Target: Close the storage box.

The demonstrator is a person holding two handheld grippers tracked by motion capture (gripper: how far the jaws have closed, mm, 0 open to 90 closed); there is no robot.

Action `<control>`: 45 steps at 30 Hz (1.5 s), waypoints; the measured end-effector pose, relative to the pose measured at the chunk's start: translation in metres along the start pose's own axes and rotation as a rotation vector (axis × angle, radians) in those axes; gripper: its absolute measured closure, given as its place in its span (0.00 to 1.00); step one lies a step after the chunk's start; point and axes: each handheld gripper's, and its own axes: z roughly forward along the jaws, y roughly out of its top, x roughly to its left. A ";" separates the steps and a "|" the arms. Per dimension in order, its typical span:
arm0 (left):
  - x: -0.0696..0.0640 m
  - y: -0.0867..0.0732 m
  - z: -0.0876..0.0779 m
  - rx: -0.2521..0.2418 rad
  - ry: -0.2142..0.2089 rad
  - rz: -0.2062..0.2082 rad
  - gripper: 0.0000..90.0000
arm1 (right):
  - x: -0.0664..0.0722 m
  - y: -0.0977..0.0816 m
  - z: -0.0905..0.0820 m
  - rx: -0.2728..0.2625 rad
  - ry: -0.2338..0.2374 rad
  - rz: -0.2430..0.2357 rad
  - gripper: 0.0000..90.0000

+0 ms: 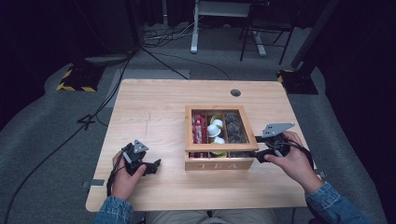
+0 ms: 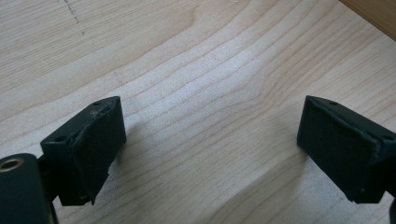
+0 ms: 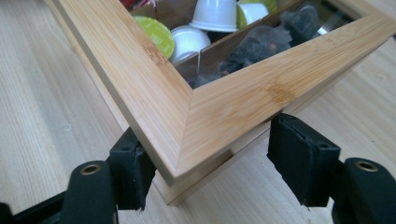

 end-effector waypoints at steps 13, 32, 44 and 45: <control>0.000 0.000 0.000 -0.001 0.001 0.000 0.09 | 0.006 -0.007 0.010 0.071 0.029 -0.004 0.37; 0.000 0.001 0.001 0.002 0.000 0.001 0.08 | 0.007 -0.012 0.009 0.100 0.061 0.034 0.30; 0.000 0.000 0.000 0.003 -0.002 0.006 0.09 | -0.013 -0.008 -0.028 -0.045 -0.003 0.095 0.28; 0.000 0.000 0.000 0.002 -0.003 0.006 0.08 | -0.016 -0.010 -0.032 -0.058 -0.019 0.105 0.28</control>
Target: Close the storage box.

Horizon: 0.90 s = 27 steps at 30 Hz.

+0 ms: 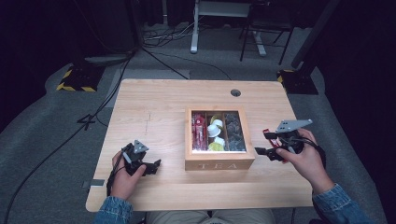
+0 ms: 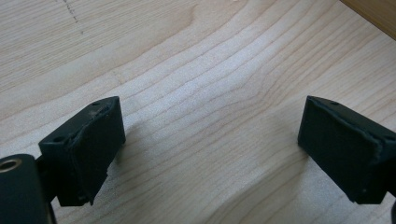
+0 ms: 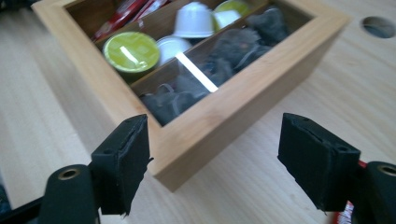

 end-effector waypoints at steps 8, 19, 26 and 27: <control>0.000 0.000 0.000 -0.001 -0.006 0.003 0.08 | -0.019 -0.014 -0.021 -0.018 -0.064 0.048 0.26; 0.003 0.001 0.001 0.006 -0.020 0.022 0.07 | -0.042 -0.049 -0.039 -0.003 -0.143 0.131 0.26; 0.004 0.002 0.002 0.005 -0.023 0.024 0.05 | -0.050 -0.082 -0.039 -0.023 -0.153 0.213 0.25; 0.004 0.002 0.002 0.006 -0.023 0.024 0.05 | -0.051 -0.087 -0.037 -0.020 -0.156 0.219 0.25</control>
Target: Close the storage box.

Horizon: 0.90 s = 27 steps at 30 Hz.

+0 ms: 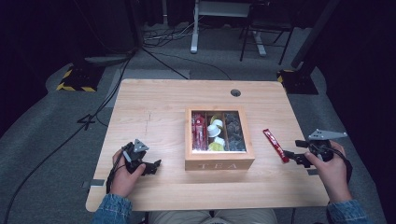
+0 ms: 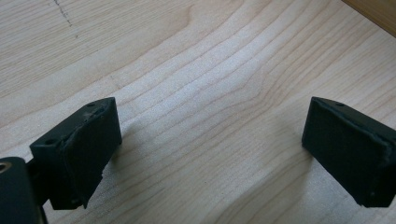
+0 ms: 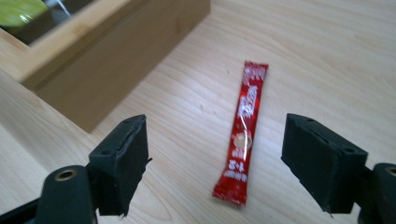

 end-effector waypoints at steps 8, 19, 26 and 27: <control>0.000 0.000 0.000 0.000 0.000 0.000 0.05 | -0.008 -0.034 0.017 0.014 -0.011 0.029 0.25; 0.000 0.000 0.000 0.001 0.001 0.000 0.05 | -0.013 -0.062 0.030 0.038 -0.025 0.067 0.25; 0.000 0.000 0.000 0.001 0.000 0.001 0.05 | -0.009 -0.069 0.036 0.013 -0.035 0.058 0.22; 0.000 0.000 0.000 0.001 0.001 0.000 0.05 | -0.009 -0.069 0.036 0.006 -0.040 0.053 0.22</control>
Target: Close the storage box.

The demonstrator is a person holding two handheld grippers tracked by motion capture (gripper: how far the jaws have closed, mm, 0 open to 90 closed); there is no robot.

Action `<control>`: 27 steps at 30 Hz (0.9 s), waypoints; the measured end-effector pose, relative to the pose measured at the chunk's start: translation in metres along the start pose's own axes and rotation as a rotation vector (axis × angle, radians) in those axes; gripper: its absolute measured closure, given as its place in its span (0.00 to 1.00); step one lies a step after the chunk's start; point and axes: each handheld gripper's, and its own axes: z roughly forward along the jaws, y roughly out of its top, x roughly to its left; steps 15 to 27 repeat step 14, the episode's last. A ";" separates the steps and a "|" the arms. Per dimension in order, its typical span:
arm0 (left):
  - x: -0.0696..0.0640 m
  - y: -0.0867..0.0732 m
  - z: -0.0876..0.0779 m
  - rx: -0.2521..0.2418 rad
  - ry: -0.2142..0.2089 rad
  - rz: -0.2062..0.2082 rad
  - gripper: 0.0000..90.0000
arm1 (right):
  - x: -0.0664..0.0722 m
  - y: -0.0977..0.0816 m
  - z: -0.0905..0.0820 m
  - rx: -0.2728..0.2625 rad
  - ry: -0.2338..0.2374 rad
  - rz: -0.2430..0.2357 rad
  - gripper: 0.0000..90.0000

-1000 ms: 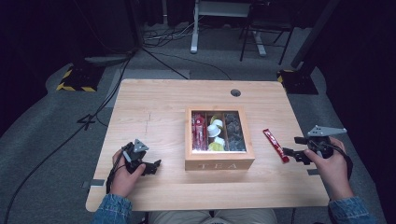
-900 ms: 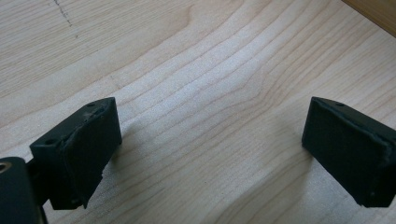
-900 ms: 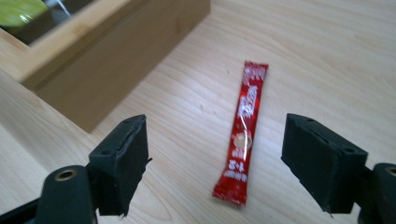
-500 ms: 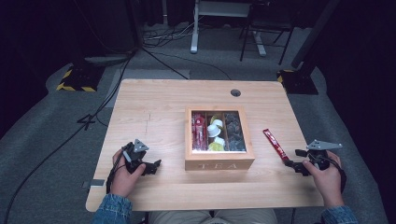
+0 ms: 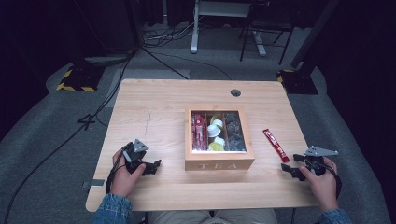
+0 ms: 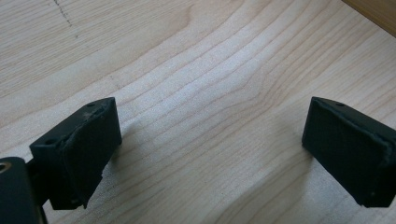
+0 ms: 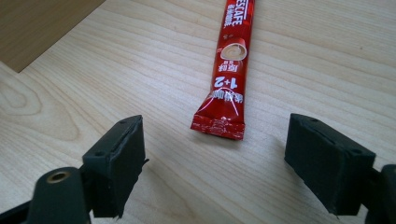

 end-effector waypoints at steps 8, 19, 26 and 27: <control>0.000 0.000 0.000 -0.001 0.001 0.001 0.05 | 0.008 -0.004 0.004 -0.011 -0.044 -0.062 0.15; -0.001 0.000 0.000 0.001 0.008 -0.011 0.05 | 0.009 -0.003 0.005 -0.009 -0.053 -0.063 0.14; -0.001 0.000 0.000 0.001 0.008 -0.011 0.05 | 0.009 -0.003 0.005 -0.009 -0.053 -0.063 0.14; -0.001 0.000 0.000 0.001 0.008 -0.011 0.05 | 0.009 -0.003 0.005 -0.009 -0.053 -0.063 0.14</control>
